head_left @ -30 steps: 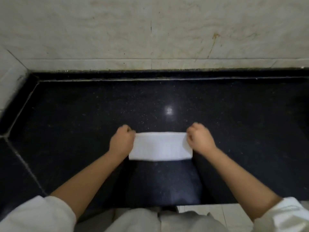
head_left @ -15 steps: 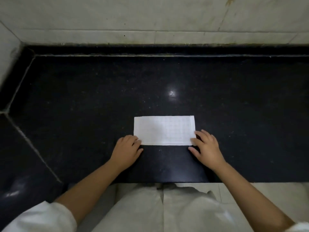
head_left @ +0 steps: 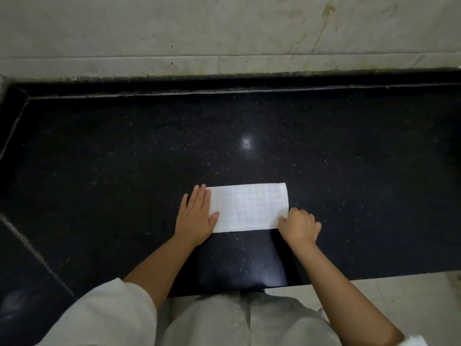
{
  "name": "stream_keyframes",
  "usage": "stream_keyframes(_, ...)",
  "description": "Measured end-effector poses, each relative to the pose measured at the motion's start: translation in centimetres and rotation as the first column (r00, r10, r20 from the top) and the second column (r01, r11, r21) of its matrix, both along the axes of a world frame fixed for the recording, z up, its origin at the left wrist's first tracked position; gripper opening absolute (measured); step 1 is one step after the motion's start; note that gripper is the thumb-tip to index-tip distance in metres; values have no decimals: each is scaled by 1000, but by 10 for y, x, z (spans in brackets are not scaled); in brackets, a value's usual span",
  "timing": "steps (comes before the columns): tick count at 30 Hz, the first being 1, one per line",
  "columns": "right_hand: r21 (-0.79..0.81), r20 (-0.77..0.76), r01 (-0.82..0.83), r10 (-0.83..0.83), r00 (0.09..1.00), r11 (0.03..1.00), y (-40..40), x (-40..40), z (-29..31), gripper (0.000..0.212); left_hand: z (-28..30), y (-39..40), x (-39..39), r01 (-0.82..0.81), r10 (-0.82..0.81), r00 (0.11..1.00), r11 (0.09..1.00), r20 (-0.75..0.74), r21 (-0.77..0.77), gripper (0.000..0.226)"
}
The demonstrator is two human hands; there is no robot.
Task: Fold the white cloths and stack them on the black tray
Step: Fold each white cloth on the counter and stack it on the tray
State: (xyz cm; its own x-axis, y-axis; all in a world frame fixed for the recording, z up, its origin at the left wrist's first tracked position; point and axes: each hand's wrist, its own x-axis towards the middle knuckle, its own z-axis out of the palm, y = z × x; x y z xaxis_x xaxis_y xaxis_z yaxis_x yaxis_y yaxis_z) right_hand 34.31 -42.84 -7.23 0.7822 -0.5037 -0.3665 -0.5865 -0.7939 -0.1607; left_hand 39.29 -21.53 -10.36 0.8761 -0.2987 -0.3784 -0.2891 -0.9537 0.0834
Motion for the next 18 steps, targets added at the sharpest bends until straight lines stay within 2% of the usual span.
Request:
stream_keyframes(1,52,62,21,-24,998,998,0,1,3,18,-1,0,1,-1,1,1000,1000,5,-1,100)
stream_keyframes(4,331,305,65,-172,937,941,9,7,18,27,-1,-1,5,7,-6,1000,999,6,-40,101)
stream_keyframes(6,395,447,-3,-189,874,918,26,13,30,29,2,4,5,14,-11,999,996,36,-93,101)
stream_keyframes(8,394,553,-120,-131,823,911,51,20,40,25,6,13,4,-32,42,997,987,65,-159,97)
stream_keyframes(10,365,604,-275,-2,797,889,79,25,40,7,9,29,0,-108,132,986,972,104,-209,88)
stream_keyframes(11,344,601,-356,88,795,869,92,28,34,4,8,39,-2,-125,163,974,965,155,-229,81)
stream_keyframes(14,209,536,-564,388,750,799,128,25,1,11,2,71,-14,-112,174,938,971,298,-213,61)
stream_keyframes(18,159,545,-627,462,700,763,144,14,-32,23,-3,95,-30,-133,207,917,965,341,-228,54)
